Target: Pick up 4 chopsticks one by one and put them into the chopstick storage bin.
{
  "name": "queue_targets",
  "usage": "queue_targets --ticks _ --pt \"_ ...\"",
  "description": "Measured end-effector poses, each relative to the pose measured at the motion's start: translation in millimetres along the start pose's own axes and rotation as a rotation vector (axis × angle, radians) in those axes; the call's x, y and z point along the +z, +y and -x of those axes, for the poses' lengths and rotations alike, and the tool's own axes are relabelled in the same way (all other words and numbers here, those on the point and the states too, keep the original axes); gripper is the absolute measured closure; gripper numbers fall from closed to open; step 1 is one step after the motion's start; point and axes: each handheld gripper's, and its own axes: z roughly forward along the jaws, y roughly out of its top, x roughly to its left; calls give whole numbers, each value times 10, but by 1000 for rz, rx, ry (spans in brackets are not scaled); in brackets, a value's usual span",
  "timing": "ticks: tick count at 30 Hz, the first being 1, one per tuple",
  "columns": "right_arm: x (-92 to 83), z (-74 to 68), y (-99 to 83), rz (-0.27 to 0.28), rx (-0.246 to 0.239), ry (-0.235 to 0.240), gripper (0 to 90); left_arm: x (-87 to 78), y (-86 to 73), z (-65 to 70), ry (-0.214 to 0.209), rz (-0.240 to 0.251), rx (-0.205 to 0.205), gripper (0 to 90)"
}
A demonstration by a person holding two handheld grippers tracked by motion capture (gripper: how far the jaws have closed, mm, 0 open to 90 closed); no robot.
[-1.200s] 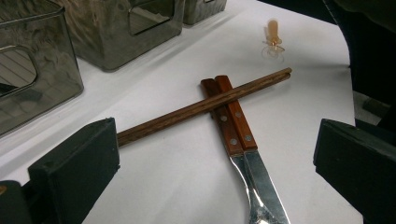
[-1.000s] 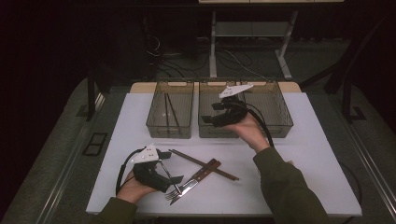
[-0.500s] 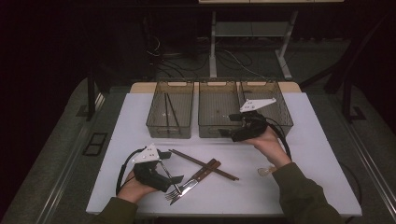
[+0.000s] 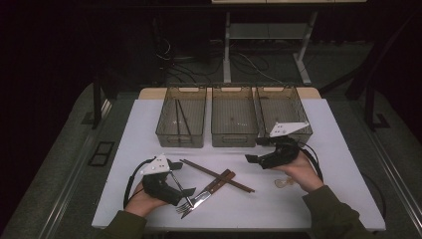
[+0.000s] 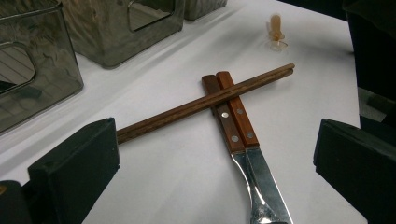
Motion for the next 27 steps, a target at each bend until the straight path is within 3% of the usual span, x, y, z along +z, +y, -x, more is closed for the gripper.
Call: queue_targets --ticks 17,27 --pt "-173 -301 -401 -77 -10 31 240 -17 5 7 -1 7 -1 0" --pt "-161 -444 -543 -159 -53 70 411 -15 5 7 2 5 -1 0"
